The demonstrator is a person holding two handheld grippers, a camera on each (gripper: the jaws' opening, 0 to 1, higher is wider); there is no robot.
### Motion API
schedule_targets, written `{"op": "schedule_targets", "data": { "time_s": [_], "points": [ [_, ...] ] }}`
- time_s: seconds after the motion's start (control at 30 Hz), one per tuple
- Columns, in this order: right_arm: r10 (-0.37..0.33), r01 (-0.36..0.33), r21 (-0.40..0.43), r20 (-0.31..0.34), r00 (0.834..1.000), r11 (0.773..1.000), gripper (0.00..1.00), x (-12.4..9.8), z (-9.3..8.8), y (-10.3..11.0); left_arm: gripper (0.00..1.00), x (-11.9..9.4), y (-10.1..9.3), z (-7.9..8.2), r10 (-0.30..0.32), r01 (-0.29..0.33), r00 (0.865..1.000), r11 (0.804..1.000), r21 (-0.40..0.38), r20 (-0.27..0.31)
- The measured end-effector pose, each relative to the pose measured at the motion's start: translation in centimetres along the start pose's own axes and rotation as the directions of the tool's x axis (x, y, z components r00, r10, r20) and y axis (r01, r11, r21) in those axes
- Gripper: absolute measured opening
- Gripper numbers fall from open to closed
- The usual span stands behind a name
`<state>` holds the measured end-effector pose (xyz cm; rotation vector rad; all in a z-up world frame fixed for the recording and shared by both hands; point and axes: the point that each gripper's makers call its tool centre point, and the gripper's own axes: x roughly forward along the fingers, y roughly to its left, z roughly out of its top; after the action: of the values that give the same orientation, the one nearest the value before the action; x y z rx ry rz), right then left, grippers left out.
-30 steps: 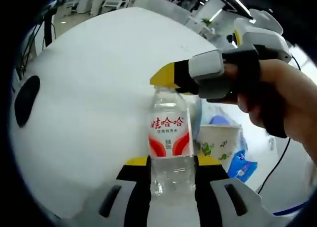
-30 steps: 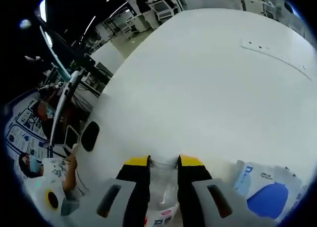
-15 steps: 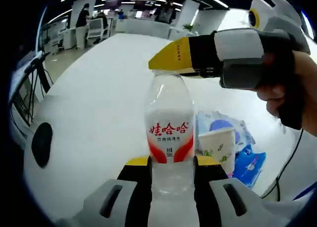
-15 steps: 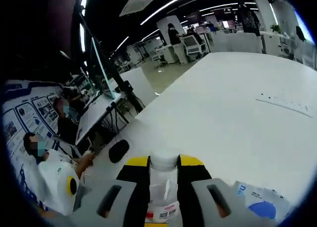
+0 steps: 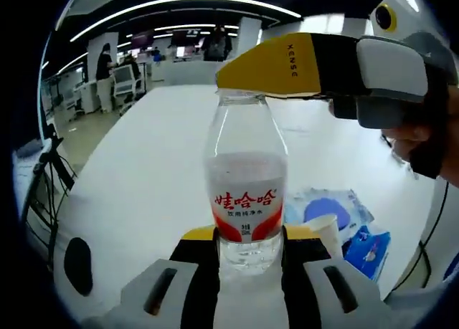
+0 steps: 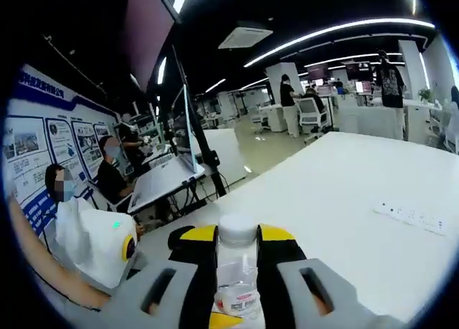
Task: Arrange the tabletop items into an orderly group along one side of the table until the central work area is clear of visible clutter.
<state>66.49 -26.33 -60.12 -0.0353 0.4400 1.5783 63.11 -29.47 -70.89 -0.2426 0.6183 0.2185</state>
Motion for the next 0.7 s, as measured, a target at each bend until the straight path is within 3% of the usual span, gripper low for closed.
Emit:
{"op": "schedule_targets", "data": {
  "time_s": [0.27, 0.4, 0.7],
  "points": [
    [0.020, -0.017, -0.048, 0.046, 0.999, 0.999, 0.16, 0.7, 2.0, -0.9, 0.28, 2.0, 1.3, 3.1, 0.010, -0.011, 0.999, 0.999, 0.036, 0.036],
    [0.019, -0.016, -0.066, 0.056, 0.998, 0.998, 0.16, 1.0, 2.5, -2.3, 0.28, 3.0, 1.8, 3.7, 0.017, -0.018, 0.999, 0.999, 0.035, 0.042],
    [0.067, -0.059, -0.104, 0.072, 0.995, 0.993, 0.16, 2.6, 2.6, -2.9, 0.28, 5.0, 3.1, 4.5, 0.039, -0.040, 0.999, 0.998, 0.037, 0.037]
  ]
}}
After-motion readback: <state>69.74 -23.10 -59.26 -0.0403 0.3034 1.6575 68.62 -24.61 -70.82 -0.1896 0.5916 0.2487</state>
